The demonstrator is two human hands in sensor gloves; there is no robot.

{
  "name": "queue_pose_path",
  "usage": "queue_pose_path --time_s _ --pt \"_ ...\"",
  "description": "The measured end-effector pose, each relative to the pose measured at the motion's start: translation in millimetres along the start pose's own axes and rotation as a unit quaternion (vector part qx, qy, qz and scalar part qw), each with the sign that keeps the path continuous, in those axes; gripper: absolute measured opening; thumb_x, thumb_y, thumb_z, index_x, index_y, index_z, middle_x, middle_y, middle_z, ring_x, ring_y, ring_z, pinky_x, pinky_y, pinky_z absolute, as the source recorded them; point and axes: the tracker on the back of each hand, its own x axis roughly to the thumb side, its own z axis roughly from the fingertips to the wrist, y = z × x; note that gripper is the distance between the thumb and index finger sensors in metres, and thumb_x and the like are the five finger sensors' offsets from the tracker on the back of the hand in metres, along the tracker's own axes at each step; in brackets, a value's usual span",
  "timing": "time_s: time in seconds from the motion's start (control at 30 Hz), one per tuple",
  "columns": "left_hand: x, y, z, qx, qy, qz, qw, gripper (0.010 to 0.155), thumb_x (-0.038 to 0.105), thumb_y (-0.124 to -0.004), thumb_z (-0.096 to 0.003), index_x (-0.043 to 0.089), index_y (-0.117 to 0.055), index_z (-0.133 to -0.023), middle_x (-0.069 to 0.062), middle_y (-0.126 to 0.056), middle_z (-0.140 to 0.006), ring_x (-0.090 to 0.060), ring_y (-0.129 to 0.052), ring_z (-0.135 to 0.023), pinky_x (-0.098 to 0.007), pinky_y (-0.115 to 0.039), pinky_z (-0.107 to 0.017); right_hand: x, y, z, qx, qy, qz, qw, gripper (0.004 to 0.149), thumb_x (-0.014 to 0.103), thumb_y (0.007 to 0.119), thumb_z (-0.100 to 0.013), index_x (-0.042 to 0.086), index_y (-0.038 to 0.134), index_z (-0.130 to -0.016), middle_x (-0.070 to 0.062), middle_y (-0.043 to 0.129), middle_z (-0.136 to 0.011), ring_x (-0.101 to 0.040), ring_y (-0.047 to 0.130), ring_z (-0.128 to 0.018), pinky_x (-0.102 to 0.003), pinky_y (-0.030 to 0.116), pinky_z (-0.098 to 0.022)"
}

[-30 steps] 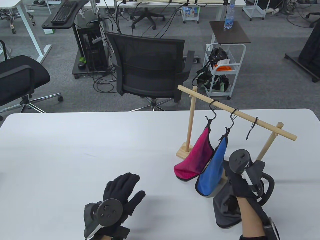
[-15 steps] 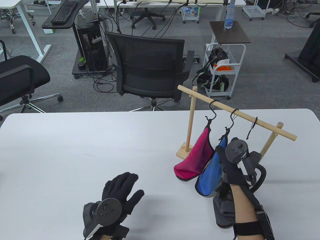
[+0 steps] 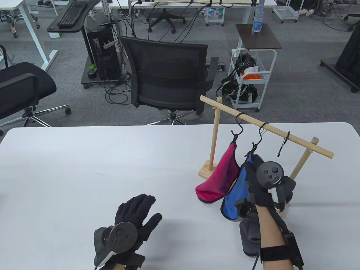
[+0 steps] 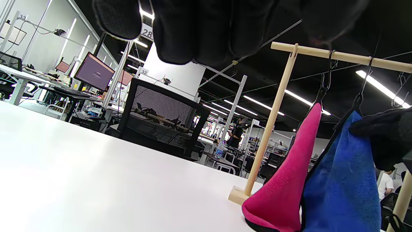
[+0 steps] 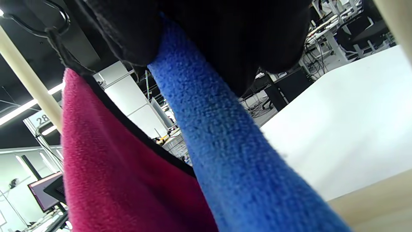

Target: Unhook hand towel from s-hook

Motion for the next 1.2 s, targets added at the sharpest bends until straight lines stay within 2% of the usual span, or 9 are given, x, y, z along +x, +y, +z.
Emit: queue_pose_path --time_s 0.4,0.7,0.97,1.2 --pt "1.2 -0.5 -0.5 -0.002 -0.001 0.000 1.000 0.065 0.064 -0.064 -0.0568 0.029 -0.063 -0.112 -0.008 -0.070 -0.117 -0.039 -0.073 -0.107 -0.065 -0.056 -0.079 18.3 -22.1 15.4 -0.037 -0.052 -0.018 0.998 0.040 0.032 0.077 -0.064 0.016 0.074 -0.101 -0.013 0.092 -0.085 -0.030 0.098 -0.066 -0.044 0.079 -0.056" --pt "1.7 -0.6 -0.3 -0.002 -0.003 0.000 1.000 0.065 0.064 -0.064 -0.0568 0.029 -0.064 -0.112 -0.009 -0.070 -0.117 -0.039 -0.073 -0.107 -0.066 -0.056 -0.079 36.5 -37.5 37.9 -0.075 -0.110 -0.002 0.991 0.040 0.036 0.077 -0.064 0.015 0.077 -0.098 -0.012 0.095 -0.079 -0.028 0.100 -0.060 -0.043 0.081 -0.052" --pt "1.7 -0.6 -0.3 -0.002 -0.003 0.000 1.000 0.065 0.064 -0.064 -0.0569 0.029 -0.063 -0.112 -0.008 -0.070 -0.117 -0.039 -0.073 -0.107 -0.066 -0.056 -0.079 40.1 -42.6 57.0 -0.061 -0.134 -0.020 0.989 0.041 0.037 0.077 -0.064 0.014 0.078 -0.098 -0.012 0.096 -0.077 -0.028 0.101 -0.059 -0.043 0.082 -0.051" --pt "1.7 -0.6 -0.3 -0.002 -0.003 0.000 1.000 0.065 0.064 -0.064 -0.0568 0.029 -0.063 -0.112 -0.009 -0.071 -0.117 -0.039 -0.073 -0.107 -0.065 -0.056 -0.079 36.8 -34.7 76.3 -0.041 -0.152 -0.019 0.987 0.041 0.038 0.077 -0.064 0.014 0.078 -0.098 -0.012 0.095 -0.078 -0.028 0.100 -0.059 -0.043 0.081 -0.051"
